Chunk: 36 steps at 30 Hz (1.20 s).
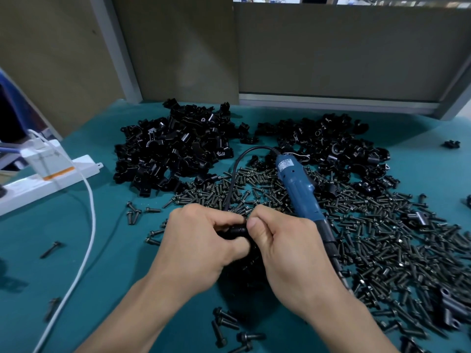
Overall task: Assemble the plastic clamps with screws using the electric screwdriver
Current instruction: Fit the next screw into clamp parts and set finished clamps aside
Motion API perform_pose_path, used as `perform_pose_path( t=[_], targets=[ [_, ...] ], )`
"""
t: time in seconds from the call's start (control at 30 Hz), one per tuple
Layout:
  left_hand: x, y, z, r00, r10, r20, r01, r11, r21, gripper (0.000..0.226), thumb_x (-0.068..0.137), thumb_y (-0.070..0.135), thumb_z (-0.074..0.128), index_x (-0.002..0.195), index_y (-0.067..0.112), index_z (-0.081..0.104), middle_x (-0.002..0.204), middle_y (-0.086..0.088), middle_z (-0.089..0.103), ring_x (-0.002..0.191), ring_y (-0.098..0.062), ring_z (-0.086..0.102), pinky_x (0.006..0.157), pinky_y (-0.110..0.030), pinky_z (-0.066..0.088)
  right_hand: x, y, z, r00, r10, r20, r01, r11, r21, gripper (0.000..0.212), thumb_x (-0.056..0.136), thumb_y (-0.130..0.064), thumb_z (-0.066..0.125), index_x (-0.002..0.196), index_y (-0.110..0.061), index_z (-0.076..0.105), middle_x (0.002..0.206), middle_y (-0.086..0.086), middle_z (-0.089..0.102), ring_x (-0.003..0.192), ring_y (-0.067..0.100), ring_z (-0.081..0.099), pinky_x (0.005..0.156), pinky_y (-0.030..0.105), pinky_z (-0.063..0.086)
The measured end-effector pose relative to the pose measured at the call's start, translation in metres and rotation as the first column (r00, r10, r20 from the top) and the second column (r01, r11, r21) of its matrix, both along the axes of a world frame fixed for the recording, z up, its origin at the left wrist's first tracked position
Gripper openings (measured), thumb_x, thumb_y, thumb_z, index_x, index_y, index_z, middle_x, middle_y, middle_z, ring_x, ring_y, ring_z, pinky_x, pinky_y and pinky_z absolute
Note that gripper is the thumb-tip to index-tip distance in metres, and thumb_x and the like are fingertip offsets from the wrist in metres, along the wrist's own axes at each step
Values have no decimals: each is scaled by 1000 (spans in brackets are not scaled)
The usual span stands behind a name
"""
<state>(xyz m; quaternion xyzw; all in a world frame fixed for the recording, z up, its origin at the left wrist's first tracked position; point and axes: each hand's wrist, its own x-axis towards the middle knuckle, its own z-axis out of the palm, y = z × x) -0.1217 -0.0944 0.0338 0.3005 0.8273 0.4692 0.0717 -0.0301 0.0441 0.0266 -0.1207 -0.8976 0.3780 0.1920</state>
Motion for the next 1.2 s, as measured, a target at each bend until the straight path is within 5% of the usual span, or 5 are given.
perform_pose_path(
  t=[0.37, 0.67, 0.97, 1.1, 1.2],
  targets=[
    [1, -1, -3, 830, -50, -555, -17, 993, -115, 7, 70, 22, 67, 67, 18, 72, 61, 11, 61, 71, -12, 42, 73, -22, 39, -3, 9, -2, 988, 42, 150, -17, 987, -161, 42, 107, -40, 47, 68, -26, 52, 50, -10, 45, 47, 6, 40, 45, 22, 31],
    [2, -2, 8, 1000, -12, 10, 11, 999, 31, 33, 52, 46, 65, 83, 49, 77, 61, 9, 71, 48, -6, 57, 48, -33, 51, 4, 14, 9, 984, 173, -36, -176, 978, -113, 21, 103, -29, 61, 82, -27, 62, 64, -2, 58, 56, 11, 50, 52, 32, 42],
    [6, 1, 1, 858, 49, -511, -75, 997, -31, 10, 65, 18, 74, 69, 26, 76, 66, 11, 68, 71, -10, 53, 75, -23, 43, 2, 6, 13, 987, 69, 144, -42, 982, -185, 40, 104, -46, 44, 73, -23, 54, 58, -8, 58, 52, 5, 51, 55, 33, 45],
    [10, 5, 10, 945, 289, -154, -275, 955, 108, 33, 68, 33, 79, 90, 58, 74, 83, 48, 63, 76, -1, 66, 74, -24, 55, -6, 43, 36, 956, -293, 3, 292, 954, 73, 30, 99, -59, 45, 97, -34, 62, 69, -8, 67, 64, 10, 61, 58, 24, 46],
    [5, 4, 7, 927, 374, -9, -368, 915, 164, 28, 79, 32, 76, 79, 59, 71, 68, 33, 69, 46, 0, 58, 54, -27, 49, -35, 71, 43, 793, -488, 366, 408, 870, 277, 43, 98, -54, 57, 125, -22, 52, 84, 0, 57, 77, 27, 53, 71, 36, 41]
  ],
)
